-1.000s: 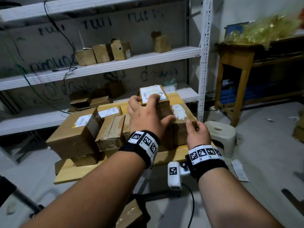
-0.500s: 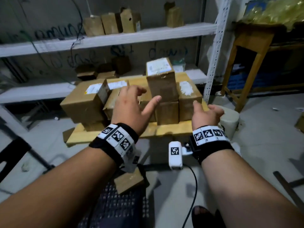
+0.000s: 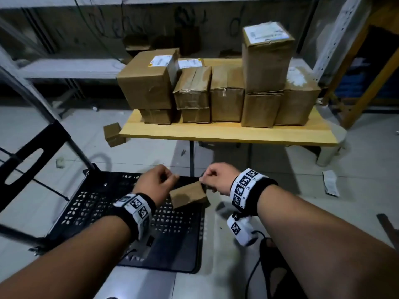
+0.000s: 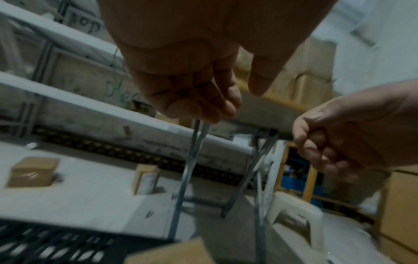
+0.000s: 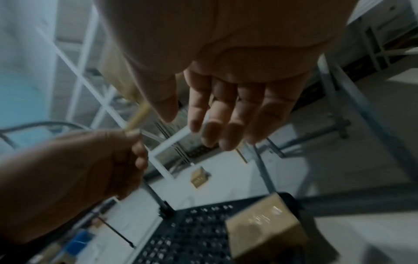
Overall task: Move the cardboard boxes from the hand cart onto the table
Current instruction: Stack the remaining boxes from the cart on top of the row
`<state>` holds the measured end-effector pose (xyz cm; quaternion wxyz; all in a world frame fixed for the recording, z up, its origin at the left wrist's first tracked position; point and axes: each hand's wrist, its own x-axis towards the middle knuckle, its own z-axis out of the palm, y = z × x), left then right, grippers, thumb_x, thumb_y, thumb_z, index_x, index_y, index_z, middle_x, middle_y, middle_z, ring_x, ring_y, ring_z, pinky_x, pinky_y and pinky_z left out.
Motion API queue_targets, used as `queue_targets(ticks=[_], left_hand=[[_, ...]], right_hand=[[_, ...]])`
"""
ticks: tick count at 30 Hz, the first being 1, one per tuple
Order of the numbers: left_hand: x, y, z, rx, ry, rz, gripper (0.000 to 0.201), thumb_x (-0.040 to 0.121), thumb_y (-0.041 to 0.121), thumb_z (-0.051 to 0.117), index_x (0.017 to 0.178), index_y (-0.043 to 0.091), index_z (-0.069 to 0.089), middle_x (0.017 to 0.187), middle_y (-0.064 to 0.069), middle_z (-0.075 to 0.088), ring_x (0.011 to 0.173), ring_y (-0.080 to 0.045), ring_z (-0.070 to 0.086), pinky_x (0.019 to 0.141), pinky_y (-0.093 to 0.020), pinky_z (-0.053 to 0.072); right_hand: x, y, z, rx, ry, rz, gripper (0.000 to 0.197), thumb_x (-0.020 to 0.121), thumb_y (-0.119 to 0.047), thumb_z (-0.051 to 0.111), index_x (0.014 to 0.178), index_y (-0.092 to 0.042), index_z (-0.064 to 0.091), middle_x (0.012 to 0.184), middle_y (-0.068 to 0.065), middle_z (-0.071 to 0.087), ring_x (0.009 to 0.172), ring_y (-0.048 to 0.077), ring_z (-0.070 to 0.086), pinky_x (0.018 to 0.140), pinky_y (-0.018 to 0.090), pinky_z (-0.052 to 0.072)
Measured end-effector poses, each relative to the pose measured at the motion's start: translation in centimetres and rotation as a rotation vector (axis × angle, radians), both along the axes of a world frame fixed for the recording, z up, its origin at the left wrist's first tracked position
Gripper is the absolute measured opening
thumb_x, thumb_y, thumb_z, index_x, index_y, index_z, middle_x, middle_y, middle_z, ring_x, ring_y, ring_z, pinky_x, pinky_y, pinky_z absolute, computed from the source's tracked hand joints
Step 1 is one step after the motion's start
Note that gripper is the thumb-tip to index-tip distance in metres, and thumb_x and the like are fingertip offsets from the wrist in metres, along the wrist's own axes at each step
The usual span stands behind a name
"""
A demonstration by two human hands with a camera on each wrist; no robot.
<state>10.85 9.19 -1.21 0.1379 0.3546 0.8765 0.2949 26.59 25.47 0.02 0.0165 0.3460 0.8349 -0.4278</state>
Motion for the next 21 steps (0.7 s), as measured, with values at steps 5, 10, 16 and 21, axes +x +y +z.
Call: queue_targets(ticks=[5, 10, 16, 21], left_hand=[[-2.2, 0.1, -8.3, -0.265, -0.023, -0.004, 0.058, 0.08, 0.052, 0.083, 0.123, 0.02, 0.061, 0.122, -0.006, 0.064, 0.107, -0.025, 0.065, 0.094, -0.035, 0.054], [-4.1, 2.6, -14.3, -0.475, 0.04, -0.035, 0.102, 0.071, 0.059, 0.085, 0.154, 0.024, 0.038, 0.15, -0.008, 0.048, 0.137, -0.032, 0.048, 0.11, -0.05, 0.049], [-5.2, 5.6, -19.5, -0.594, 0.054, -0.141, 0.131, 0.07, 0.056, 0.088, 0.167, 0.025, 0.006, 0.176, 0.002, 0.007, 0.162, -0.026, 0.01, 0.126, -0.057, 0.026], [-4.8, 5.9, -21.4, -0.671, 0.088, -0.178, 0.109, 0.085, 0.042, 0.079, 0.166, 0.021, 0.01, 0.166, -0.008, 0.028, 0.152, -0.034, 0.03, 0.121, -0.055, 0.035]], right_hand=[[-1.7, 2.0, -4.9, -0.039, -0.141, -0.131, 0.023, 0.099, -0.036, 0.066, 0.088, -0.016, 0.063, 0.077, -0.001, 0.061, 0.072, 0.019, 0.057, 0.069, 0.03, 0.048], [-3.3, 4.2, -8.1, -0.054, -0.268, -0.246, 0.055, 0.1, -0.044, 0.062, 0.141, -0.009, 0.055, 0.128, 0.012, 0.066, 0.116, 0.031, 0.062, 0.097, 0.035, 0.048], [-3.8, 6.2, -8.9, -0.073, -0.261, -0.266, 0.064, 0.101, -0.043, 0.061, 0.155, -0.013, 0.042, 0.149, 0.013, 0.056, 0.131, 0.032, 0.058, 0.098, 0.033, 0.046], [-2.6, 7.4, -10.5, -0.055, -0.328, -0.293, 0.047, 0.1, -0.045, 0.061, 0.133, -0.012, 0.056, 0.103, 0.006, 0.069, 0.09, 0.024, 0.066, 0.078, 0.035, 0.053]])
